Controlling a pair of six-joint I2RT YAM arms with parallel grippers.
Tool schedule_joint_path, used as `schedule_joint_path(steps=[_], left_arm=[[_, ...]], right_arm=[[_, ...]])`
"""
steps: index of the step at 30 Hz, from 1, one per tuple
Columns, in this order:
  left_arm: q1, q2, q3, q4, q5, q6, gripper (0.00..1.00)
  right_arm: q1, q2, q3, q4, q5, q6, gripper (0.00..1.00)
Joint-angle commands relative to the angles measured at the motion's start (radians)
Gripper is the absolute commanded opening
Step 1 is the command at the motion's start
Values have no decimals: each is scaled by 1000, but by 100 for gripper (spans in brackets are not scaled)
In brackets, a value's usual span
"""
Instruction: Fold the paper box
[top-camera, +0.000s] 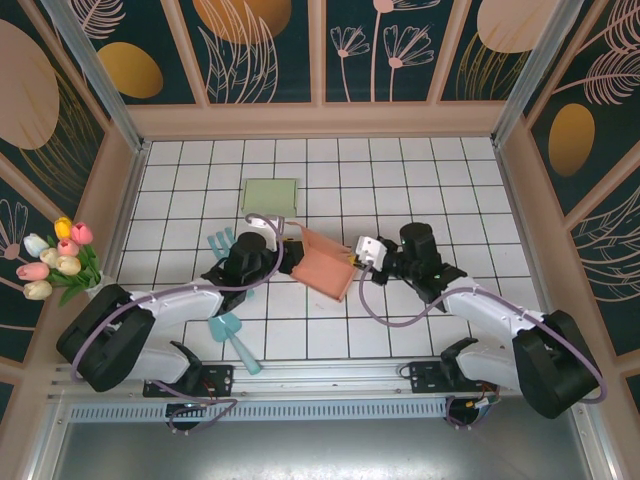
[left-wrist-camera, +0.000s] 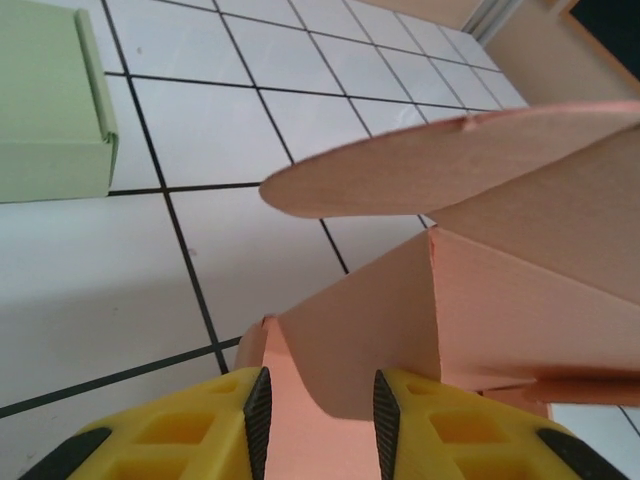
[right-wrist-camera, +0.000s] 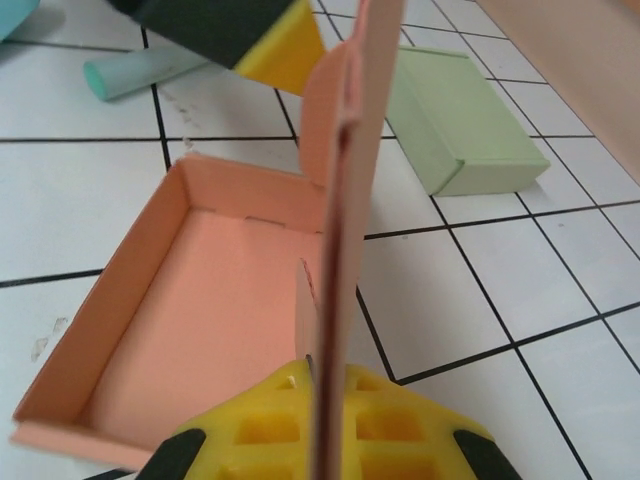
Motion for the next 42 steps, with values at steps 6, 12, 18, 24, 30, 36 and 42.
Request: schedule_joint_path(steps=[6, 12, 18, 24, 30, 36, 42], left_arm=[[-21, 17, -21, 34, -17, -10, 34], [-27, -22, -94, 47, -41, -25, 33], [-31, -48, -153, 59, -58, -41, 34], [-93, -178, -160, -132, -158, -51, 38], [-140, -520, -214, -368, -314, -123, 38], [-142, -667, -114, -486, -359, -102, 48], [-141, -390, 64, -463, -373, -36, 56]], right_arm=[[84, 34, 13, -61, 84, -151, 0], [115, 32, 11, -95, 144, -222, 0], [139, 76, 60, -214, 263, -270, 0], [147, 96, 74, -262, 300, -301, 0], [164, 96, 97, -321, 329, -326, 5], [206, 118, 120, -394, 378, -356, 9], [234, 160, 159, -461, 429, -362, 15]])
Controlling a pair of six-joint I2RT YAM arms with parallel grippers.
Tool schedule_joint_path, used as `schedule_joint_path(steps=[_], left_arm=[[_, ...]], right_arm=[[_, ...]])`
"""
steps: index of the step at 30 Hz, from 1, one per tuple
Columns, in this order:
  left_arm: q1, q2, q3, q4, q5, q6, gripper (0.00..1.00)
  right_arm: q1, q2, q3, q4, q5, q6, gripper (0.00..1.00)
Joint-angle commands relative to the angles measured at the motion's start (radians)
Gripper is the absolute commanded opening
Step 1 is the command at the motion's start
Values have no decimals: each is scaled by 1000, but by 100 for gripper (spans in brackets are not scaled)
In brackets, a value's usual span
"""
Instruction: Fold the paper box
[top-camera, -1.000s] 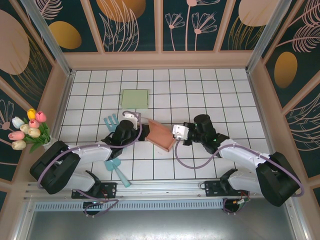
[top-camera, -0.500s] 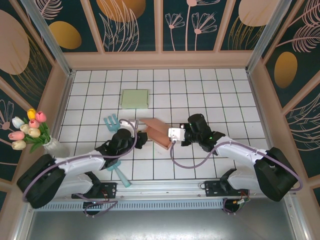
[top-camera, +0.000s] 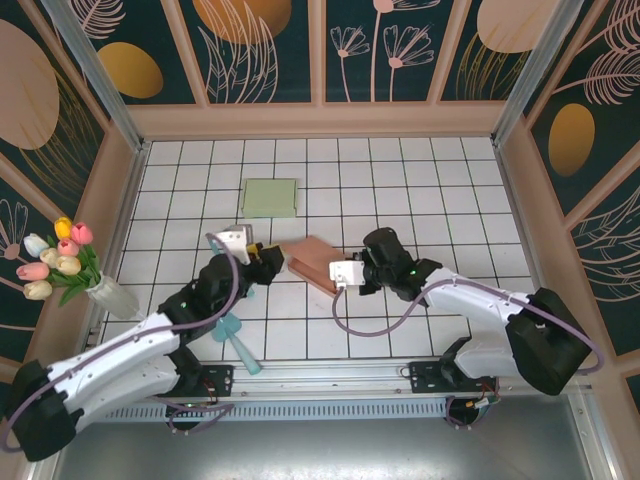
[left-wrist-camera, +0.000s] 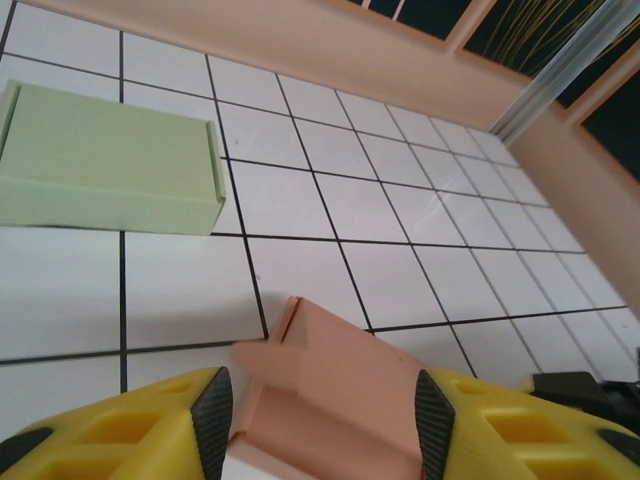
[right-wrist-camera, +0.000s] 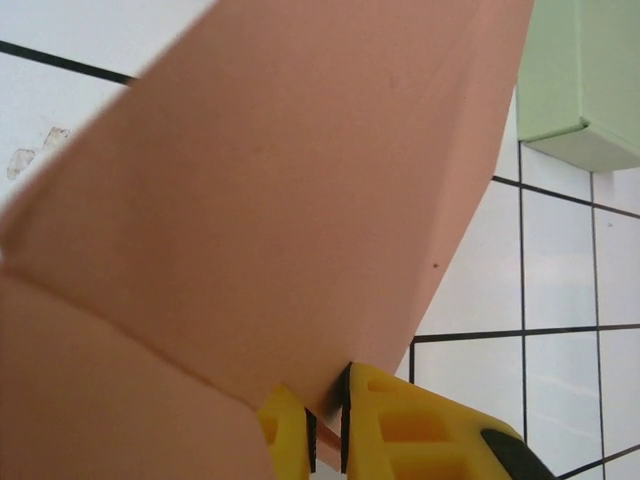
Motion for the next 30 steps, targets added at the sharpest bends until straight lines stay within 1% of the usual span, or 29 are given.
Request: schedule_joint_path(steps=[1, 5, 7, 9, 10, 16, 20, 21, 22, 25, 28, 30], left_arm=[[-3, 133, 80, -21, -44, 53, 56], [-4, 302, 158, -8, -42, 74, 55], [-3, 355, 164, 4, -48, 77, 55], [-3, 396, 152, 25, -66, 78, 55], [-3, 411, 147, 33, -73, 76, 55], [-4, 482, 112, 84, -73, 66, 55], [-3, 524, 89, 116, -69, 58, 55], [-3, 531, 86, 124, -67, 58, 55], [-4, 538, 83, 129, -66, 54, 55], [-3, 550, 73, 143, -68, 51, 55], [-4, 552, 58, 160, -71, 44, 55], [-3, 550, 45, 176, -71, 37, 55]], right_arm=[[16, 39, 10, -165, 59, -8, 16], [30, 39, 21, -186, 73, -13, 22], [34, 35, 29, -204, 69, -13, 22], [36, 26, 40, -229, 66, -10, 27], [35, 22, 45, -241, 66, -10, 28], [36, -38, 61, -324, 80, -1, 39], [43, -111, 68, -393, 83, -5, 59], [46, -129, 73, -406, 80, -5, 83], [50, -150, 80, -419, 78, -4, 99], [56, -218, 99, -409, 97, 26, 99], [57, -287, 108, -321, 129, 118, 99], [57, -327, 101, -219, 177, 212, 99]])
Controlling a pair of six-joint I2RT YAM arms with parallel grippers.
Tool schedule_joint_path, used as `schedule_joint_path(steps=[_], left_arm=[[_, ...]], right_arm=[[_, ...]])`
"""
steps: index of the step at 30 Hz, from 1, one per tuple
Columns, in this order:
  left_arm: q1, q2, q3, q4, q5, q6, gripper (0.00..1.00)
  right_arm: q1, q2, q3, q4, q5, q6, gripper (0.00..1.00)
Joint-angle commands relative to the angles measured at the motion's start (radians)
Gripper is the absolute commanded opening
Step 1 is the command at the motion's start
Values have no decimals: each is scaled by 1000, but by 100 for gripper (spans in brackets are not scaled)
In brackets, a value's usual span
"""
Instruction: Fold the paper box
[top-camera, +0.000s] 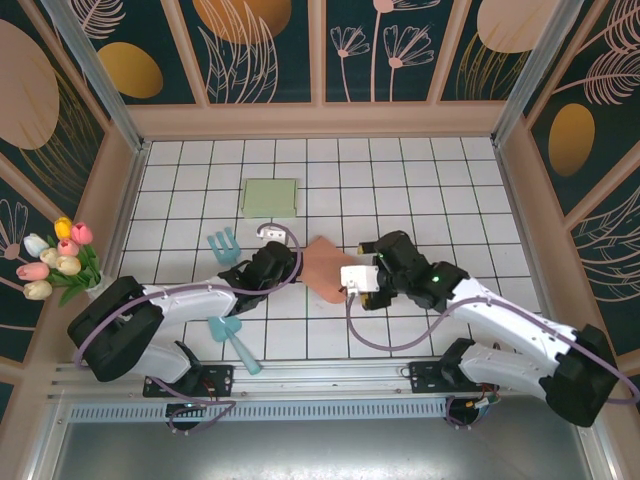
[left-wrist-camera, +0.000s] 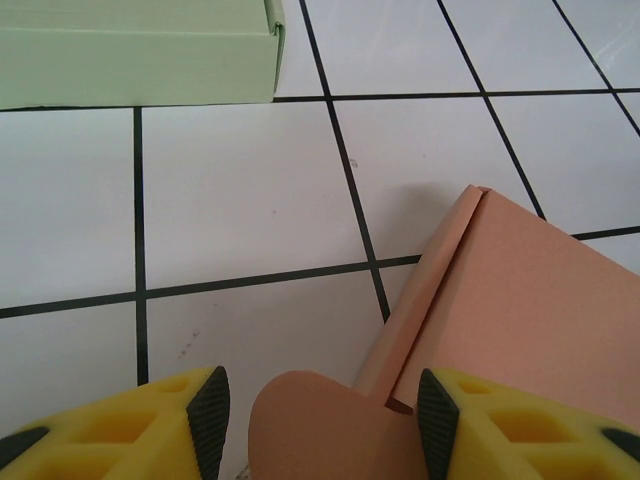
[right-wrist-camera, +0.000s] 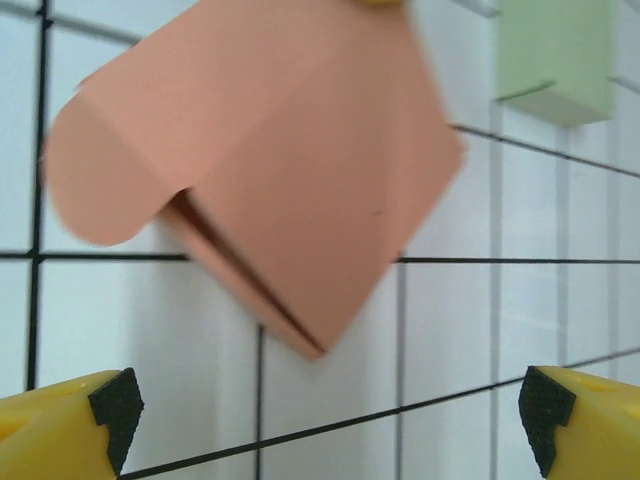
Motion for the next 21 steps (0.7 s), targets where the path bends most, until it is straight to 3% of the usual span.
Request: schedule_joint_path(steps=[1, 3, 6, 9, 12, 17, 21], left_arm=[[-3, 13, -33, 45, -14, -19, 55], [-3, 16, -44, 64, -14, -28, 55], [-4, 27, -59, 88, -4, -39, 54], [-4, 18, -85, 120, 3, -51, 54], [-3, 4, -103, 137, 0, -56, 54], [-4, 3, -99, 143, 8, -60, 53], [-4, 14, -96, 150, 7, -63, 53]], right_arm=[[7, -69, 26, 166, 105, 185, 99], [4, -80, 14, 270, 185, 289, 99], [-13, -54, 12, 409, 382, 579, 99], [-55, 37, 102, 321, 535, 942, 99], [-61, 134, 143, 215, 524, 1201, 99], [21, 157, 27, 239, 547, 1584, 99], [75, 155, -79, 328, 475, 1699, 99]])
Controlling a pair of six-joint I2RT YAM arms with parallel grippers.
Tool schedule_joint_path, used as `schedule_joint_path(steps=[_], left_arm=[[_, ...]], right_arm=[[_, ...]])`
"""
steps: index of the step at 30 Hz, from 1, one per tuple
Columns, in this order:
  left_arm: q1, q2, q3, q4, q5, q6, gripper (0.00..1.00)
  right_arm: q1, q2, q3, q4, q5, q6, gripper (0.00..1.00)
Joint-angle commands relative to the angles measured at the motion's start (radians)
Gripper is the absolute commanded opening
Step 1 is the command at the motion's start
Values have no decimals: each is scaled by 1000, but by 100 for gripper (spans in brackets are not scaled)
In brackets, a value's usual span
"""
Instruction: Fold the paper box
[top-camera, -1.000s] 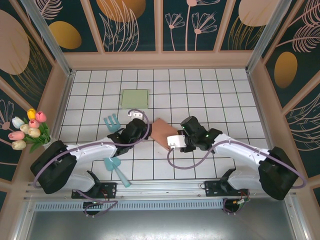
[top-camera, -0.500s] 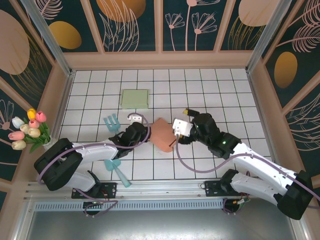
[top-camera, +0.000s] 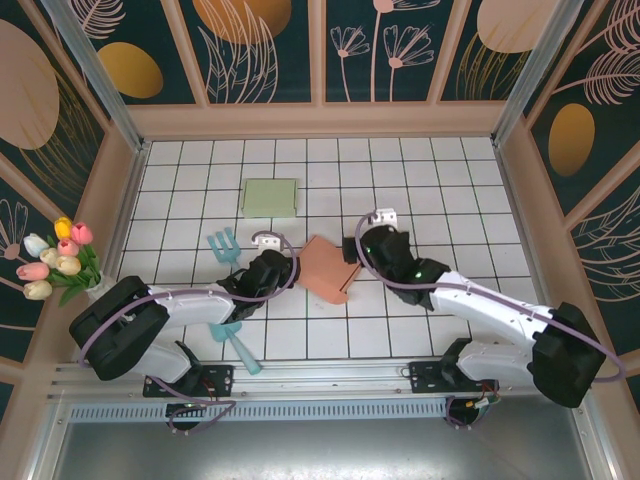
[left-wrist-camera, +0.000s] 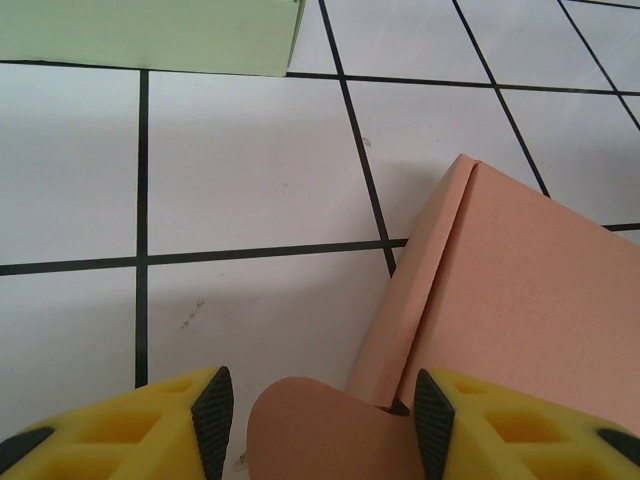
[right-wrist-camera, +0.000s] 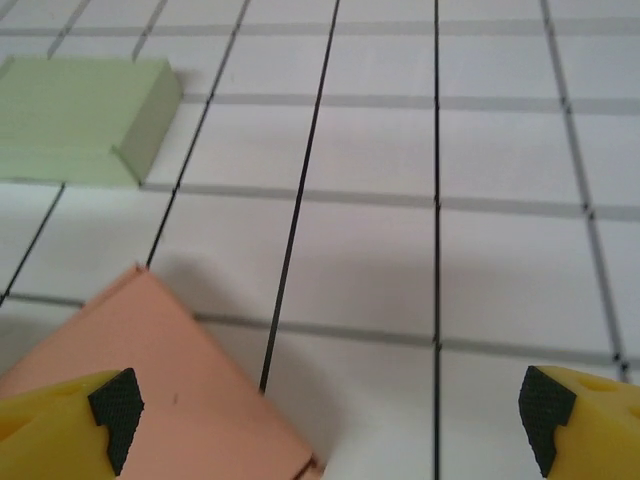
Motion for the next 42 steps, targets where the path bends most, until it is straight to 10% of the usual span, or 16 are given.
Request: schedule_joint_path(steps=[1, 24, 32, 42], left_arm=[[-4, 10, -6, 22, 3, -18, 53], [-7, -49, -48, 41, 32, -69, 54], [-6, -247, -75, -69, 1, -240, 86], [-6, -163, 126, -301, 60, -182, 89]], right_arm=[[37, 0, -64, 55, -26, 241, 99], [49, 208, -216, 268, -122, 197, 89], [28, 183, -266, 319, -162, 114, 90], [-42, 179, -257, 368, -236, 18, 89]])
